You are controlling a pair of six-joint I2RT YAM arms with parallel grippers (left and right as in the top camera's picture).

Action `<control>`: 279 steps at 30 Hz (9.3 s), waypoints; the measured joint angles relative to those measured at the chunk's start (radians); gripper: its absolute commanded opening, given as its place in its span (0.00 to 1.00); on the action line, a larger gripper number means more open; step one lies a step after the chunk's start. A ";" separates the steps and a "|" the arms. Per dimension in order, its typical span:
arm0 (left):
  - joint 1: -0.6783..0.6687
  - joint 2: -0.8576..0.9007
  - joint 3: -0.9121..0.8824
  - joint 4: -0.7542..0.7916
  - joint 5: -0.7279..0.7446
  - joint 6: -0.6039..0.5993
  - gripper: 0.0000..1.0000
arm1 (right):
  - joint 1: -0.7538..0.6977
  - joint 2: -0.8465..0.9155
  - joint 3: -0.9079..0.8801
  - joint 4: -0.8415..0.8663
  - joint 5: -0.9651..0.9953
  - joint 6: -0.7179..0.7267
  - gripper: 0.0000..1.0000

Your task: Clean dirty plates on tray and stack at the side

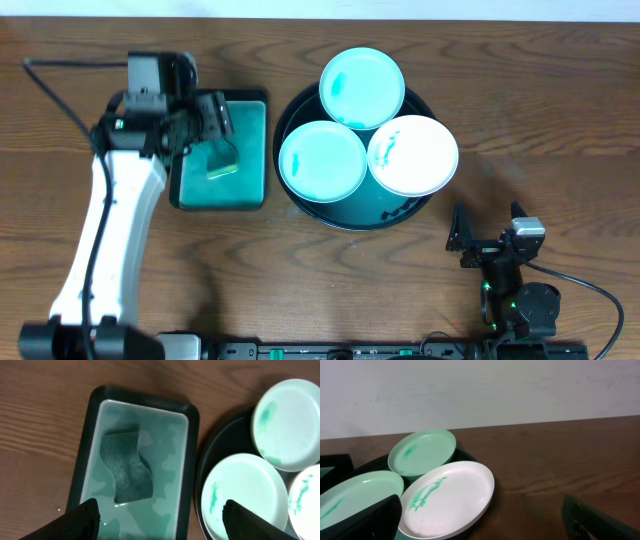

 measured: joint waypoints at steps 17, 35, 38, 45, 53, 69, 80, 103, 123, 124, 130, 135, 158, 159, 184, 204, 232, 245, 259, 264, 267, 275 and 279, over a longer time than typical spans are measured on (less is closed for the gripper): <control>0.001 0.296 0.014 -0.008 -0.182 -0.418 0.79 | 0.000 0.000 0.000 0.000 0.000 0.000 0.99; 0.001 0.508 0.014 0.042 -0.156 -0.351 0.68 | 0.000 0.000 0.000 0.000 0.000 0.000 0.99; 0.001 0.510 0.014 0.065 -0.151 -0.331 0.68 | 0.000 0.000 0.000 0.000 0.000 0.000 0.99; 0.001 0.510 0.014 0.114 -0.147 -0.301 0.68 | 0.000 0.000 0.000 0.000 0.000 0.000 0.99; 0.003 0.531 -0.005 0.160 -0.147 -0.263 0.42 | 0.000 0.000 0.000 0.000 0.000 0.000 0.99; 0.005 0.462 -0.006 0.128 -0.146 -0.255 0.07 | 0.000 0.000 0.000 0.000 0.000 0.000 0.99; 0.005 0.233 -0.006 0.095 -0.132 -0.264 0.07 | 0.000 0.000 0.000 0.000 0.000 0.000 0.99; 0.005 0.343 -0.099 0.152 -0.113 -0.265 0.07 | 0.000 0.000 0.000 0.000 0.000 0.000 0.99; 0.005 0.143 -0.097 0.165 -0.113 -0.253 0.07 | 0.000 0.000 0.000 0.000 0.000 0.000 0.99; 0.005 0.168 -0.110 0.183 -0.113 -0.253 0.07 | 0.000 0.000 0.000 0.000 0.000 0.000 0.99; 0.005 0.317 -0.167 0.200 -0.113 -0.253 0.07 | 0.000 0.000 0.000 0.000 0.000 0.000 0.99; 0.005 0.261 -0.169 0.177 -0.113 -0.241 0.07 | 0.000 0.000 0.000 0.000 0.000 0.000 0.99; -0.015 0.169 -0.210 0.203 -0.113 -0.205 0.07 | 0.000 0.000 0.000 0.000 0.000 0.000 0.99; -0.016 0.132 -0.209 0.199 -0.114 -0.201 0.07 | 0.000 0.000 0.000 0.000 0.000 0.000 0.99; -0.033 -0.028 -0.194 0.166 -0.072 -0.177 0.07 | 0.000 0.000 0.000 0.000 0.000 0.000 0.99; -0.461 0.280 -0.174 0.443 0.076 -0.341 0.07 | 0.000 0.000 0.000 0.000 0.000 0.000 0.99; -0.510 0.260 -0.174 0.447 -0.145 -0.448 0.79 | 0.000 0.000 0.000 0.000 0.000 0.000 0.99; -0.254 -0.100 -0.174 0.208 -0.248 -0.436 0.79 | 0.000 0.000 0.000 0.000 0.000 0.000 0.99; -0.150 -0.093 -0.174 0.138 -0.268 -0.436 0.80 | 0.000 0.001 -0.002 0.324 -0.125 0.288 0.99; -0.150 -0.093 -0.174 0.136 -0.268 -0.436 0.80 | 0.000 -0.001 0.015 0.690 -0.123 0.323 0.99; -0.150 -0.093 -0.174 0.136 -0.268 -0.436 0.79 | 0.000 0.028 0.097 0.624 -0.102 0.269 0.99; -0.150 -0.093 -0.174 0.135 -0.268 -0.436 0.80 | 0.000 0.464 0.708 -0.113 -0.113 0.058 0.99; -0.150 -0.093 -0.174 0.132 -0.267 -0.436 0.80 | 0.000 0.824 1.101 -0.485 -0.186 -0.026 0.99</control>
